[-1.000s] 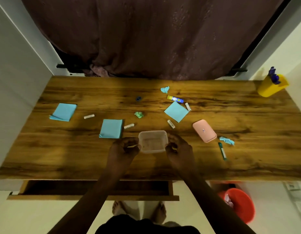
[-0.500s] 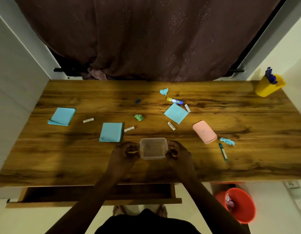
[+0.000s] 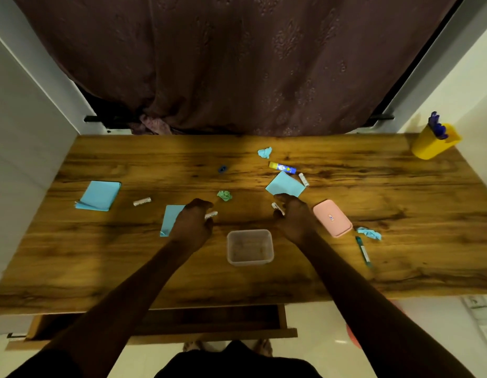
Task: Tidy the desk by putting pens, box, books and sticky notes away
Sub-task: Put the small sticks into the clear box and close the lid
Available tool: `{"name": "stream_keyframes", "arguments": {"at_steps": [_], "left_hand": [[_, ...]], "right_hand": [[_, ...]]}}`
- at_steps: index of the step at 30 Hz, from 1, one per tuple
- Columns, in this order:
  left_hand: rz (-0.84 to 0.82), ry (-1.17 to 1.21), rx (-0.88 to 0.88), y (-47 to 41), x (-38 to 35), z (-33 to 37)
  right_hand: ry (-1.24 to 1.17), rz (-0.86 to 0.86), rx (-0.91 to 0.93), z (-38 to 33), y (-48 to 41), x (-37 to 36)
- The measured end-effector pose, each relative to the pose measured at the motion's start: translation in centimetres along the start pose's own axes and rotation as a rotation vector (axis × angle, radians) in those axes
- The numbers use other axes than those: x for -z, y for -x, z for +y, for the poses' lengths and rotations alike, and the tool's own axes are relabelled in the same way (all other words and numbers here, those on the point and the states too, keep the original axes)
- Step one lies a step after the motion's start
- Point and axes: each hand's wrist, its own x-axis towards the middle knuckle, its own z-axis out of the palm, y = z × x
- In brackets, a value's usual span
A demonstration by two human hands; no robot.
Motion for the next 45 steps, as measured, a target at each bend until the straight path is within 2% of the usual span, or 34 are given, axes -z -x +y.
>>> {"name": "stream_keyframes", "arguments": {"at_steps": [3, 7, 14, 16, 18, 20, 22, 25, 27, 30, 34, 37, 45], "left_hand": [[-0.074, -0.119, -0.06, -0.8, -0.8, 0.4], [-0.12, -0.232, -0.047, -1.2, -1.1, 0.8], [-0.191, -0.301, -0.095, -1.1, -1.3, 0.8], [-0.198, -0.307, -0.106, -1.1, -1.4, 0.8], [-0.184, -0.272, -0.098, -1.0, -1.3, 0.6], [-0.146, -0.173, -0.074, -0.8, -1.1, 0.3], [-0.085, -0.053, -0.05, -0.4, -0.8, 0.1], [-0.008, 0.125, -0.022, 0.6, 0.2, -0.2], [-0.003, 0.227, -0.01, 1.5, 0.8, -0.4], [-0.018, 0.314, 0.007, 2.9, 1.6, -0.7], [-0.024, 0.428, -0.004, 4.2, 2.6, -0.9], [-0.026, 0.476, -0.013, 4.7, 3.1, -0.8], [-0.057, 0.484, 0.004, 5.5, 3.3, -0.1]], "right_hand": [[0.134, -0.063, 0.033, 0.7, -1.8, -1.2], [0.29, -0.093, 0.06, 2.0, -3.5, -3.0], [0.378, -0.081, 0.109, 2.7, -4.2, -3.3], [0.259, -0.088, 0.082, 2.6, -3.9, -2.5], [0.021, -0.057, 0.009, 2.0, -3.0, -1.1], [-0.261, -0.018, -0.045, 0.8, -1.2, 0.5], [-0.475, -0.052, -0.085, -0.7, 1.2, 1.9], [-0.56, -0.177, -0.047, -2.4, 4.6, 1.9], [-0.509, -0.212, 0.042, -3.2, 6.2, 0.8], [-0.292, -0.177, 0.125, -4.3, 7.1, -1.7], [-0.126, -0.144, 0.144, -6.0, 7.6, -3.5], [-0.075, -0.193, 0.172, -7.0, 7.8, -3.5], [0.095, -0.222, 0.117, -7.1, 6.6, -4.7]]}}
